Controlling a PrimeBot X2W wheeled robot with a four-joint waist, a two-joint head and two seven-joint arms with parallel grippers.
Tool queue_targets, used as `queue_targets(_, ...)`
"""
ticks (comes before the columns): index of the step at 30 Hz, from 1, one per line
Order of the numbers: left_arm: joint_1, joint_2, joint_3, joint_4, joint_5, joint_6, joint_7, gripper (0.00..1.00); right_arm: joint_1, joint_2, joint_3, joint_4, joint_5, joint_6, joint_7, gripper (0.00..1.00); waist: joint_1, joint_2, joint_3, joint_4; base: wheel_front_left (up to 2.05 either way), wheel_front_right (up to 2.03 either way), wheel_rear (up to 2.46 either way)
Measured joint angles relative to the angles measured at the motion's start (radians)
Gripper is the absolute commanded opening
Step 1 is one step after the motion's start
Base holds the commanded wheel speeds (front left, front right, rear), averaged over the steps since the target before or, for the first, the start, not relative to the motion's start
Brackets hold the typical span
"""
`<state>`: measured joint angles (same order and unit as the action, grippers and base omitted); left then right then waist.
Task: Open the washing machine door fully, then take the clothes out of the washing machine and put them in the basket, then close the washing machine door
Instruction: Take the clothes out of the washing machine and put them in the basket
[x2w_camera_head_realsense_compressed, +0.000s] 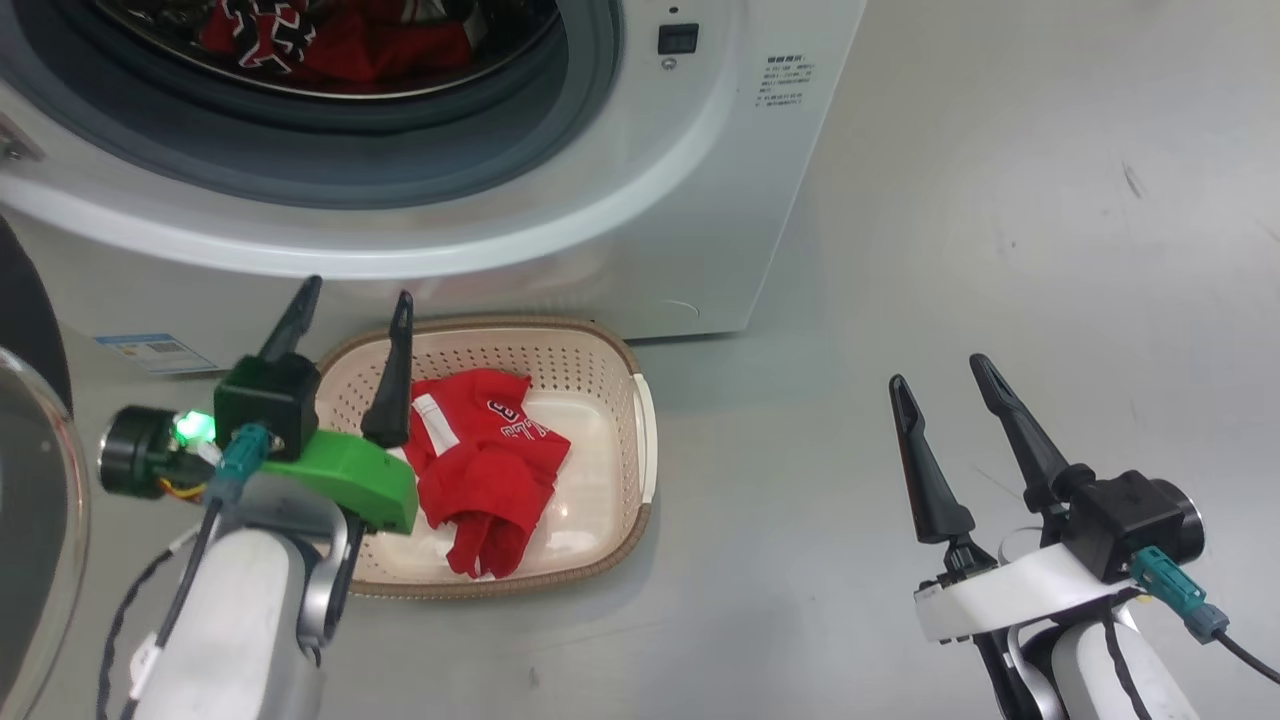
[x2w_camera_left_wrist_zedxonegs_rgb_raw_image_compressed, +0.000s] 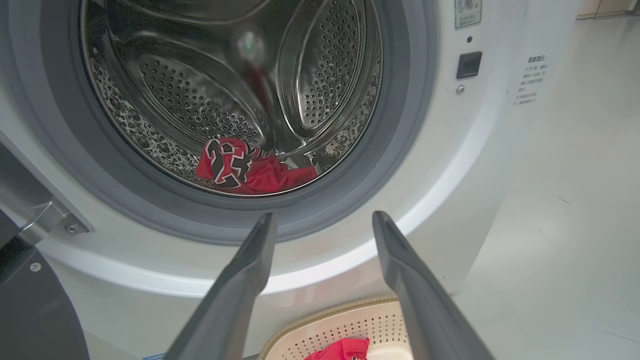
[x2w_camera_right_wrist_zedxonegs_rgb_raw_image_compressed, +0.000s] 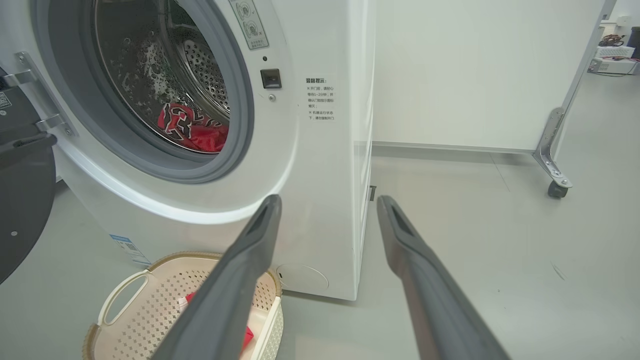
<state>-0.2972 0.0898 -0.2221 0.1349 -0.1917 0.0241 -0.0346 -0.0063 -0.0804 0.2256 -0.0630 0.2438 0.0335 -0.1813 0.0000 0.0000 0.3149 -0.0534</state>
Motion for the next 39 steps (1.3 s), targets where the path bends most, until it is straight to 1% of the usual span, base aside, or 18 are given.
queue_targets(3,-0.081,0.012,0.009,0.030,0.015,0.000,0.033,1.00,-0.028,0.002,0.009,-0.013,0.001,0.006,0.000,1.00,0.0000,0.0000,0.041,-0.008,0.00,0.00,0.00)
queue_targets(15,-0.409,0.123,0.029,0.104,0.120,-0.004,0.176,1.00,-0.116,0.017,0.044,-0.027,0.022,0.021,-0.018,1.00,0.0000,0.0000,0.208,-0.063,0.00,0.00,0.00)
queue_targets(17,-0.466,0.144,0.032,0.117,0.131,-0.011,0.202,1.00,-0.132,0.018,0.050,-0.027,0.023,0.026,-0.027,1.00,0.0000,0.0000,0.236,-0.075,0.00,0.00,0.00)
queue_targets(20,-0.538,0.176,0.039,0.145,0.154,-0.014,0.236,1.00,-0.158,0.019,0.061,-0.021,0.028,0.027,-0.033,1.00,0.0000,0.0000,0.275,-0.095,0.00,0.00,0.00)
queue_targets(24,-0.606,0.229,0.039,0.187,0.193,-0.027,0.282,1.00,-0.183,0.022,0.075,-0.003,0.040,0.030,-0.044,1.00,0.0000,0.0000,0.319,-0.128,0.00,0.00,0.00)
queue_targets(27,-0.659,0.257,0.036,0.212,0.217,-0.032,0.310,1.00,-0.195,0.023,0.078,0.009,0.048,0.036,-0.046,1.00,0.0000,0.0000,0.347,-0.154,0.00,0.00,0.00)
queue_targets(29,-0.696,0.275,0.028,0.227,0.239,-0.046,0.328,1.00,-0.200,0.024,0.080,0.017,0.050,0.036,-0.051,1.00,0.0001,0.0000,0.365,-0.170,0.00,0.00,0.00)
queue_targets(32,-0.740,0.295,0.019,0.252,0.258,-0.061,0.344,1.00,-0.211,0.025,0.085,0.034,0.056,0.036,-0.055,1.00,0.0001,0.0000,0.389,-0.193,0.00,0.00,0.00)
queue_targets(39,-0.840,0.341,0.010,0.294,0.310,-0.074,0.388,1.00,-0.234,0.028,0.108,0.052,0.065,0.040,-0.062,1.00,0.0001,0.0000,0.436,-0.234,0.00,0.00,0.00)
